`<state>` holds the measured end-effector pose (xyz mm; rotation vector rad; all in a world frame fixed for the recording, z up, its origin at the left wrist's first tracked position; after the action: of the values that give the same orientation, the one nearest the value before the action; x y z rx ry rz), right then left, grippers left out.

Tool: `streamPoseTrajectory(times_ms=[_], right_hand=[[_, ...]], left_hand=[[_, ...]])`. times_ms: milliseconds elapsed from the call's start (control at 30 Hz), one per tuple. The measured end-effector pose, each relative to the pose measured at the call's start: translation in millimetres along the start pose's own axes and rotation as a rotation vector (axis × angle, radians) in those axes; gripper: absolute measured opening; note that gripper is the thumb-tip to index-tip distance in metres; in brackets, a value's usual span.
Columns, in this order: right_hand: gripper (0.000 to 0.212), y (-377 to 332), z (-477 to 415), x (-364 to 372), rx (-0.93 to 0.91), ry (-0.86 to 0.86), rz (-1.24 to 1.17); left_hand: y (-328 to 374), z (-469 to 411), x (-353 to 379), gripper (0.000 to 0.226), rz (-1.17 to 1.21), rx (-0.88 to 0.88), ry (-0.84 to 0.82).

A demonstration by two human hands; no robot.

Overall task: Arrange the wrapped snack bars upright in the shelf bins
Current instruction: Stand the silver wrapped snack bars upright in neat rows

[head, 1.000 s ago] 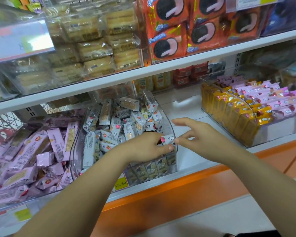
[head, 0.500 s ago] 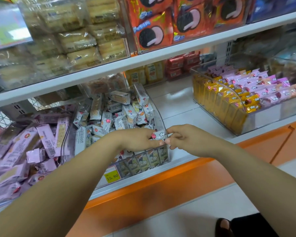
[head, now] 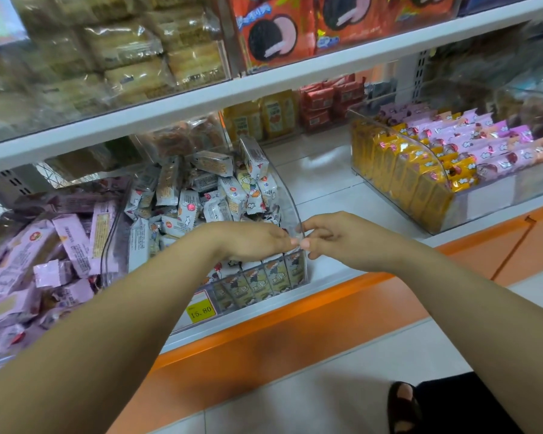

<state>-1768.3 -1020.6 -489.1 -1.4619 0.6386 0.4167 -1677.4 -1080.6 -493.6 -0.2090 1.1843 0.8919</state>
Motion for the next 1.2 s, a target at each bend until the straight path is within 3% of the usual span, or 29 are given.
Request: streamPoseTrajectory(times_ms=[400, 533, 767, 1000, 1200], right_hand=[[0.053, 1, 0, -1, 0.017, 0.0, 0.005], [0.05, 0, 1, -4, 0.012, 0.038, 0.007], [0.036, -54, 14, -30, -0.251, 0.424, 0.202], [0.026, -101, 13, 17, -0.357, 0.407, 0.235], [0.032, -139, -12, 66, -0.396, 0.282, 0.292]], left_hand=[[-1, -4, -1, 0.055, -0.062, 0.034, 0.004], [1, 11, -14, 0.044, -0.051, 0.108, 0.258], [-12, 95, -35, 0.031, -0.126, 0.199, 0.781], [-94, 161, -40, 0.025, -0.142, 0.119, 1.047], [-144, 184, -37, 0.023, -0.083, 0.065, 1.148]])
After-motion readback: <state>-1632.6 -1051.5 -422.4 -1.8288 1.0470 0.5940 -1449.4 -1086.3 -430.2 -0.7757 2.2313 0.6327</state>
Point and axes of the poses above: each hand's wrist, its own z-axis away from the middle knuckle, its own x-axis out of the palm, y = z × x, the point moved 8 cm from there along -z, towards the middle knuckle, and after that the axes turned 9 degrees about y, right-handed, at the moved point
